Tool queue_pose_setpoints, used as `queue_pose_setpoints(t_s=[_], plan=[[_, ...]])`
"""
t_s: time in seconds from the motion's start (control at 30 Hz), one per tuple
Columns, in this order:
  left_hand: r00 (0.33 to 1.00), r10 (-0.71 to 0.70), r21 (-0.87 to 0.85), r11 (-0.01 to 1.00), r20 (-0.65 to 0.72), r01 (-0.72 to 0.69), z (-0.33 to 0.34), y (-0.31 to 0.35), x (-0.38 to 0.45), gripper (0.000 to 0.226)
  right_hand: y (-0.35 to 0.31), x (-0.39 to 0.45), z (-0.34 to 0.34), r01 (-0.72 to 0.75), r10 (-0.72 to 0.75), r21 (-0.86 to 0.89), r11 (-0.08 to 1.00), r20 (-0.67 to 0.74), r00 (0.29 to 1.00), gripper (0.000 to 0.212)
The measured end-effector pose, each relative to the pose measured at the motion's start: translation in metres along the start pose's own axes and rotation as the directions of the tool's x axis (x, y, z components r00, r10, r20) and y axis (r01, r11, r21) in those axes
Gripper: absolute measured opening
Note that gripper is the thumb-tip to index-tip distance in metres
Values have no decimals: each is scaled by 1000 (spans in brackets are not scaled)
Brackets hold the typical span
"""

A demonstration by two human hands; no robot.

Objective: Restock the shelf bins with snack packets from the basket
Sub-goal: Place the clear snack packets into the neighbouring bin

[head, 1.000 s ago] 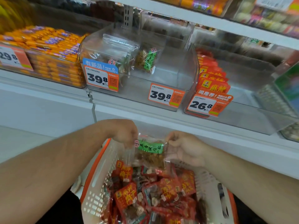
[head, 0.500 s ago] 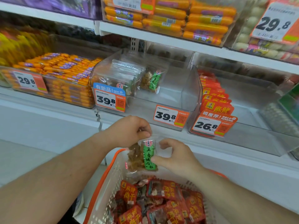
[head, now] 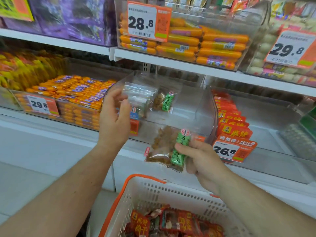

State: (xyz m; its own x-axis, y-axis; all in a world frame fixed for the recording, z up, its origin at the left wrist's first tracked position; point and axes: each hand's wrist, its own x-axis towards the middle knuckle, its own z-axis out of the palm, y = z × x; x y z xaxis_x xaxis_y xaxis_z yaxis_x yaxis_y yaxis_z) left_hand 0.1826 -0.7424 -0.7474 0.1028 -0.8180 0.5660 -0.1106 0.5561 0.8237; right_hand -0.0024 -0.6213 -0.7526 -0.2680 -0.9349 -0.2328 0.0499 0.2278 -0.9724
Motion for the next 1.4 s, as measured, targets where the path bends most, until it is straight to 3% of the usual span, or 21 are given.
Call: queue_pose_setpoints(t_s=[0.07, 0.17, 0.3, 0.47, 0.57, 0.73, 0.97, 1.4], plan=[[994, -66, 171, 982, -89, 80, -4, -15, 12, 47, -18, 3, 0, -44, 41, 139, 989, 18, 999, 9], [992, -87, 486, 865, -94, 122, -3, -34, 19, 92, -49, 9, 5, -109, 99, 286, 952, 50, 994, 11], [992, -103, 563, 817, -75, 127, 12, -38, 15, 119, -74, 39, 14, -120, 131, 316, 941, -16, 991, 12], [990, -126, 617, 775, -68, 141, 28, -44, 17, 125, -84, 105, 17, -2, 34, 97, 995, -323, 946, 16], [988, -123, 621, 768, -93, 154, 33, -46, 19, 127, -87, 141, 16, 26, -31, -18, 999, -394, 919, 22], [986, -102, 598, 785, -132, 161, 39, -51, 19, 128, -79, 194, 19, -34, -10, -110, 993, -380, 925, 49], [985, -103, 594, 787, -142, 168, 40, -52, 18, 124, -61, 230, 29, -95, 20, -178, 979, -382, 924, 23], [986, -112, 620, 767, -121, 163, 37, -51, 18, 125, -51, 246, 34, -66, -46, -285, 956, -371, 928, 29]])
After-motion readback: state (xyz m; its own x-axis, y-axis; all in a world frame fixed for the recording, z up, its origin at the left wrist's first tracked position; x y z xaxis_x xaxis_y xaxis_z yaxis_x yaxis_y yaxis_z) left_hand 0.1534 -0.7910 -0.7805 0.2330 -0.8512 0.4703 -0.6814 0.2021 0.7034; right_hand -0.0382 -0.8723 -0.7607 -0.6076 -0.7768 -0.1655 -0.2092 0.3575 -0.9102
